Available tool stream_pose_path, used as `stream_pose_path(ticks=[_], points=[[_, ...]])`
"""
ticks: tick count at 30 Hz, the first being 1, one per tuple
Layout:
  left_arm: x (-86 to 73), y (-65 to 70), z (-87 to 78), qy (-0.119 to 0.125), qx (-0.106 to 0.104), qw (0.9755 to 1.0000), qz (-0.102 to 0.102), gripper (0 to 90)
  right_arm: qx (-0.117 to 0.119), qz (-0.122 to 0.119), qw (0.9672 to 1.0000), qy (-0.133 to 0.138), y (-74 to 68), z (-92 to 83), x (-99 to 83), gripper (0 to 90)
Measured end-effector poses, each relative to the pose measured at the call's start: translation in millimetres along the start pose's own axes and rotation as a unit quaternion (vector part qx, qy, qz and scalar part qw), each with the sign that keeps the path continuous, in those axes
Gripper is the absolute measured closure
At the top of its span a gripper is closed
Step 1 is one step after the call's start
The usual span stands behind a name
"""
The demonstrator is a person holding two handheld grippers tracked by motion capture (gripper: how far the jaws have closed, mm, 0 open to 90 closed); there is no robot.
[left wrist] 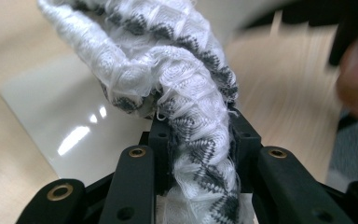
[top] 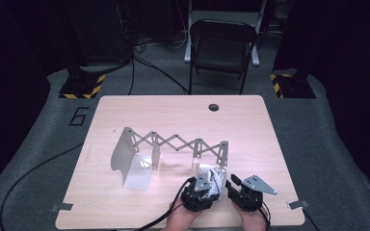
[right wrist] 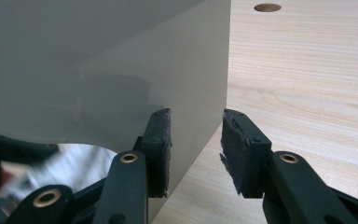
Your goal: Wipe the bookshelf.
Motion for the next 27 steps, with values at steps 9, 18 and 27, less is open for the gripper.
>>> stream_pose_path(ticks=[9, 18, 27], points=[[63.1, -7.8, -37.9, 0.087, 0.038, 0.9954, 0.014, 68.3, 0.003, 0.002, 1.0000, 0.004, -2.7, 0.7, 0.1, 62.7], [28.2, -12.9, 8.3, 0.010, 0.051, 0.9986, 0.003, 68.4, 0.004, 0.000, 1.0000, -0.002, -3.1, 2.1, -2.4, 63.3], [35.0, -16.4, 10.0, 0.015, 0.050, 0.9985, -0.015, 68.5, 0.002, 0.005, 1.0000, -0.002, -3.5, 3.2, -3.0, 63.4]])
Point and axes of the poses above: each handheld gripper's, and its own axes: z roughly forward along the jaws, x roughly out of its top, y roughly to its right, the point moved 7 cm from there along z, roughly forward along the jaws, and after that the axes turned 12 degrees about x, right-handed, at the moved point
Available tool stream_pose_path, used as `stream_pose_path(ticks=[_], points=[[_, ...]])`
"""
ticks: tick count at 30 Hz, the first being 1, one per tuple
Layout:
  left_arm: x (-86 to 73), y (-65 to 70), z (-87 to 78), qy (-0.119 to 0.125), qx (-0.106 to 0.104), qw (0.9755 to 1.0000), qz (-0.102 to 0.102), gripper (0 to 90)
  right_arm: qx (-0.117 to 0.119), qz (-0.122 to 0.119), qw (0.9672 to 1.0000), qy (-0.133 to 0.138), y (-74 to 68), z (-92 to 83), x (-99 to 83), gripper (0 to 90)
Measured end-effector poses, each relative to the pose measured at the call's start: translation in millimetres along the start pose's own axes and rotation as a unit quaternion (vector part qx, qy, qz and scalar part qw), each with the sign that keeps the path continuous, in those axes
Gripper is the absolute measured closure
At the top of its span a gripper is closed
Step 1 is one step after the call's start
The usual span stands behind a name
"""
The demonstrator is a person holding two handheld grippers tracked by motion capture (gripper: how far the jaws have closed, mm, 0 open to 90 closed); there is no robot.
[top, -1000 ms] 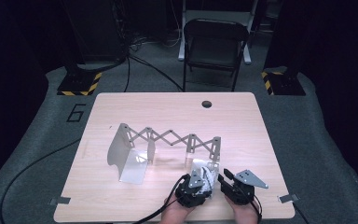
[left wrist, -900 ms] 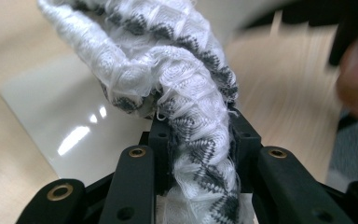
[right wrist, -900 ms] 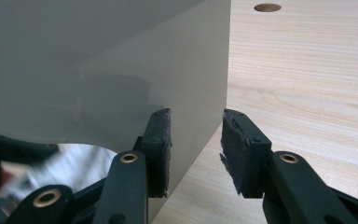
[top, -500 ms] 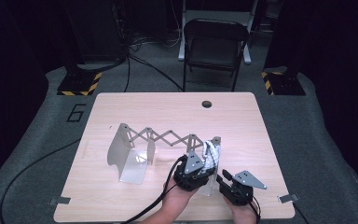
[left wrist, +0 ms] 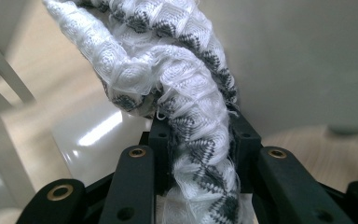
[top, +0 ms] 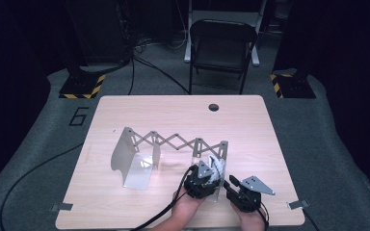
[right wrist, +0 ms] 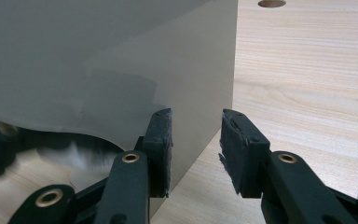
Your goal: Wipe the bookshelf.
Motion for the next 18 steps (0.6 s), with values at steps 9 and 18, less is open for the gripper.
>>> stream_pose_path(ticks=[9, 18], points=[[20.5, -3.3, 2.1, 0.022, 0.025, 0.9994, 0.002, 68.8, -0.004, -0.002, 1.0000, 0.002, 1.6, -0.6, -0.5, 64.5], [-22.1, 0.8, 30.4, -0.044, 0.006, 0.9990, -0.003, 68.9, -0.002, -0.002, 1.0000, -0.002, 2.4, -1.2, -1.3, 64.7]])
Point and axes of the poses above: each handheld gripper's, and its own axes: z roughly forward along the jaws, x roughly out of its top, y roughly to its right, the point moved 7 cm from there along z, roughly forward along the jaws, and after that the axes turned 12 degrees about x, right-handed, at the moved point
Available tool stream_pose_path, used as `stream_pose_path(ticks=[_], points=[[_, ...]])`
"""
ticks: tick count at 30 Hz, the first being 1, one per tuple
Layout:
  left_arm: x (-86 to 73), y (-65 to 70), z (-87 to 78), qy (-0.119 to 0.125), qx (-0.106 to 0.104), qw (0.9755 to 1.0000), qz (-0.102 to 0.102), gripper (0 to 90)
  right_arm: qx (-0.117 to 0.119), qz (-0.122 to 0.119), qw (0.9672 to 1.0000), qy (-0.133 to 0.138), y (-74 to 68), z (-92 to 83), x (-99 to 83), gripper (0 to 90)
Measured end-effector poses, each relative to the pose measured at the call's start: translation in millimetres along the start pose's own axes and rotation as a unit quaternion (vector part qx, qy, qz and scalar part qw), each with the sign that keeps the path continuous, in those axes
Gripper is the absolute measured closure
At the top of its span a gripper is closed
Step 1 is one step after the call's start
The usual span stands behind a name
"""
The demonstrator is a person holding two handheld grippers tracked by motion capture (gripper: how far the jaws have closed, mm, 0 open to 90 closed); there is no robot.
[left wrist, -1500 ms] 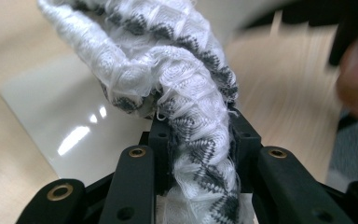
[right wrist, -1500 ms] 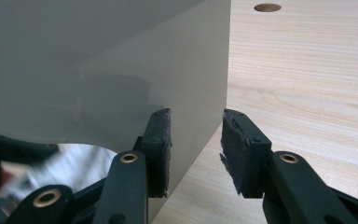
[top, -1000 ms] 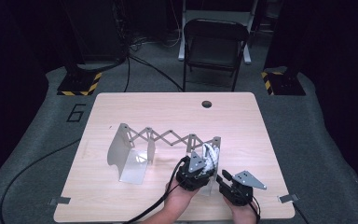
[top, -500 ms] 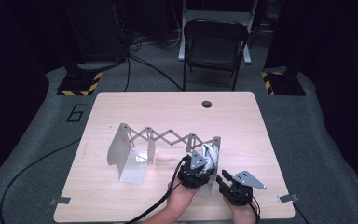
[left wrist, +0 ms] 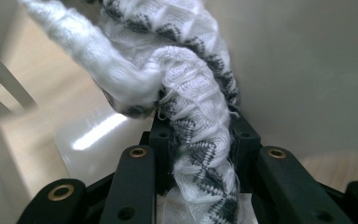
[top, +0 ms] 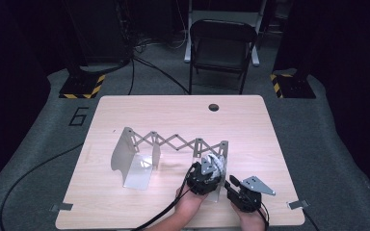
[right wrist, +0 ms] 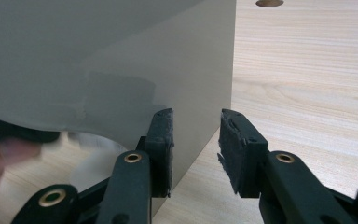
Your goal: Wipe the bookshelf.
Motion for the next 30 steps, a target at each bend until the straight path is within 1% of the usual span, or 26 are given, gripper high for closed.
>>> stream_pose_path(ticks=[1, 2, 3, 4, 5, 6, 7, 8, 9, 10, 11, 14, 15, 17, 18, 19, 22, 24, 25, 26, 27, 28, 29, 30], points=[[-11.6, 2.5, 5.7, -0.016, -0.005, 0.9998, 0.009, 68.9, 0.001, -0.001, 1.0000, -0.001, 0.0, -0.1, -0.1, 64.7], [-11.6, 2.5, 5.7, -0.016, -0.005, 0.9998, 0.009, 68.9, 0.001, -0.001, 1.0000, -0.001, 0.0, -0.1, -0.1, 64.7], [-13.5, 2.5, 4.0, -0.017, -0.006, 0.9997, 0.015, 69.0, -0.001, 0.000, 1.0000, 0.001, -0.2, 0.1, 0.2, 64.7], [-13.5, 2.5, 4.0, -0.017, -0.006, 0.9997, 0.015, 69.0, -0.001, 0.000, 1.0000, 0.001, -0.2, 0.1, 0.2, 64.7], [-12.0, 3.0, 1.9, -0.019, -0.010, 0.9997, 0.009, 69.1, 0.000, 0.000, 1.0000, 0.002, -0.4, 0.0, 0.1, 64.7], [-4.2, 2.4, -7.1, -0.006, -0.015, 0.9999, 0.003, 69.1, 0.000, 0.001, 1.0000, 0.002, -0.8, 0.0, 0.1, 64.7], [-4.2, 2.4, -7.1, -0.006, -0.015, 0.9999, 0.003, 69.1, 0.000, 0.001, 1.0000, 0.002, -0.9, 0.1, 0.2, 64.7], [2.2, 1.3, -14.0, 0.008, -0.015, 0.9999, 0.003, 69.1, 0.000, 0.001, 1.0000, 0.002, -0.9, 0.1, 0.2, 64.7], [17.8, 1.3, -29.9, 0.037, -0.018, 0.9991, -0.005, 69.1, -0.001, 0.000, 1.0000, 0.002, -0.4, -0.1, 0.0, 64.8], [17.8, 1.3, -29.9, 0.037, -0.018, 0.9991, -0.005, 69.1, -0.001, 0.000, 1.0000, 0.002, -0.4, -0.1, 0.0, 64.8], [26.2, 0.9, -38.0, 0.054, -0.019, 0.9983, -0.006, 69.1, -0.001, 0.000, 1.0000, 0.002, -0.4, -0.1, -0.1, 64.8], [46.6, 0.5, -60.3, 0.093, -0.023, 0.9954, -0.005, 69.0, -0.001, 0.002, 1.0000, 0.003, -0.8, 0.0, -0.1, 65.0], [53.0, 0.6, -68.7, 0.108, -0.022, 0.9938, 0.002, 69.0, -0.002, 0.000, 1.0000, 0.002, -0.9, 0.0, -0.2, 65.3], [51.0, 1.2, -68.1, 0.109, -0.024, 0.9938, 0.001, 68.9, -0.002, -0.005, 1.0000, 0.004, -1.1, 0.7, -0.3, 65.9], [47.3, 1.1, -65.4, 0.102, -0.024, 0.9945, 0.003, 68.9, -0.001, -0.002, 1.0000, 0.004, -1.7, 0.8, -0.5, 66.0], [47.3, 1.1, -65.4, 0.102, -0.024, 0.9945, 0.003, 68.9, -0.001, -0.002, 1.0000, 0.004, -1.7, 0.8, -0.5, 66.0], [28.4, 3.5, -50.8, 0.073, -0.024, 0.9971, 0.003, 69.0, -0.002, 0.001, 1.0000, 0.003, -2.1, 0.7, -0.9, 66.2], [12.7, 5.0, -39.7, 0.047, -0.024, 0.9985, 0.012, 69.0, -0.002, 0.000, 1.0000, 0.002, -1.6, 0.6, -1.3, 66.3], [-1.3, 7.1, -30.3, 0.025, -0.027, 0.9992, 0.011, 69.0, -0.001, -0.001, 1.0000, 0.001, -1.7, 0.7, -1.6, 66.6], [-1.3, 7.1, -30.3, 0.025, -0.027, 0.9992, 0.011, 69.0, -0.001, -0.001, 1.0000, 0.001, -1.7, 0.7, -1.6, 66.6], [-7.1, 7.6, -26.6, 0.016, -0.029, 0.9994, 0.011, 69.0, 0.000, -0.002, 1.0000, 0.000, -1.8, 0.8, -1.8, 66.7], [-11.5, 7.9, -23.8, 0.011, -0.030, 0.9994, 0.015, 68.9, 0.000, 0.002, 1.0000, 0.002, -2.6, 1.3, -1.7, 66.7], [-16.5, 8.7, -21.2, 0.003, -0.028, 0.9993, 0.024, 69.0, 0.000, 0.001, 1.0000, 0.001, -2.6, 1.3, -1.7, 66.7], [-16.0, 8.8, -22.0, 0.003, -0.027, 0.9993, 0.027, 69.0, 0.000, 0.001, 1.0000, 0.001, -2.6, 1.2, -1.8, 66.6]])
Point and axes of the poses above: each handheld gripper's, and its own axes: z roughly forward along the jaws, x roughly out of its top, y roughly to its right, the point moved 7 cm from there along z, roughly forward along the jaws, and after that the axes turned 12 degrees about x, right-handed, at the moved point
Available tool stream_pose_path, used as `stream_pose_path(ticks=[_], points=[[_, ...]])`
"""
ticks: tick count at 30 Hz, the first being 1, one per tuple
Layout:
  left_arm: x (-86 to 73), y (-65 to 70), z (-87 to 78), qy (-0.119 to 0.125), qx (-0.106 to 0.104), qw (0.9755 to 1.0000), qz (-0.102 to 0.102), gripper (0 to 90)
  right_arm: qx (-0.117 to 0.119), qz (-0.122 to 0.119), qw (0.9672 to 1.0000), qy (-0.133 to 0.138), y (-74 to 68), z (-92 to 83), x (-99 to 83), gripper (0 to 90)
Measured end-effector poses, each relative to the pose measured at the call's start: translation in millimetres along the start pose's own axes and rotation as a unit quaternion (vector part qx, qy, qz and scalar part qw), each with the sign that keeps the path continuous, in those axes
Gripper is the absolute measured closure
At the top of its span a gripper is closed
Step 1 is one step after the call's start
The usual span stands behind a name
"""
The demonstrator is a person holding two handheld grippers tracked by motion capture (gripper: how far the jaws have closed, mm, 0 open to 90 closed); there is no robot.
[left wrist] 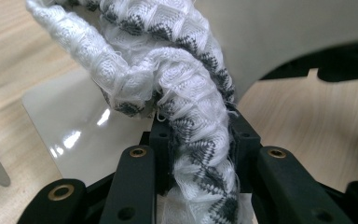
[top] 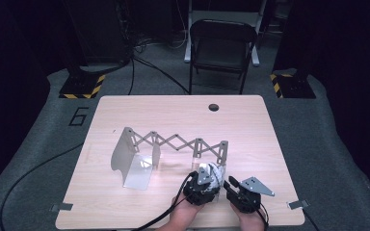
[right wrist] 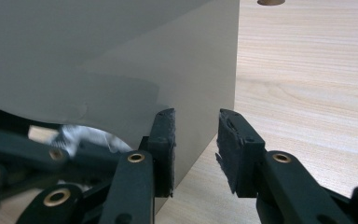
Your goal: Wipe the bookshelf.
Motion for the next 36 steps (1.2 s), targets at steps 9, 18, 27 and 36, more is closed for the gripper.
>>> stream_pose_path(ticks=[9, 18, 27, 36], points=[[43.3, -0.4, -42.3, 0.077, -0.007, 0.9969, -0.014, 69.0, -0.003, -0.002, 1.0000, 0.000, 0.0, -0.4, -0.3, 66.7], [15.2, 2.6, -24.1, 0.041, -0.007, 0.9992, -0.003, 68.9, -0.005, -0.009, 0.9999, -0.002, -2.1, -0.2, -0.7, 67.5], [-9.8, 8.0, -6.5, 0.000, -0.009, 0.9999, 0.012, 68.7, -0.010, -0.011, 0.9999, -0.004, -2.7, -0.3, -0.6, 64.4], [6.8, 1.2, -37.3, 0.047, -0.004, 0.9989, 0.008, 68.0, -0.004, -0.012, 0.9999, -0.005, -3.2, -6.6, 0.1, 53.2]])
Point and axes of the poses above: each handheld gripper's, and its own axes: z roughly forward along the jaws, x roughly out of its top, y roughly to its right, the point moved 7 cm from there along z, roughly forward along the jaws, and after that the axes turned 12 degrees about x, right-handed, at the moved point
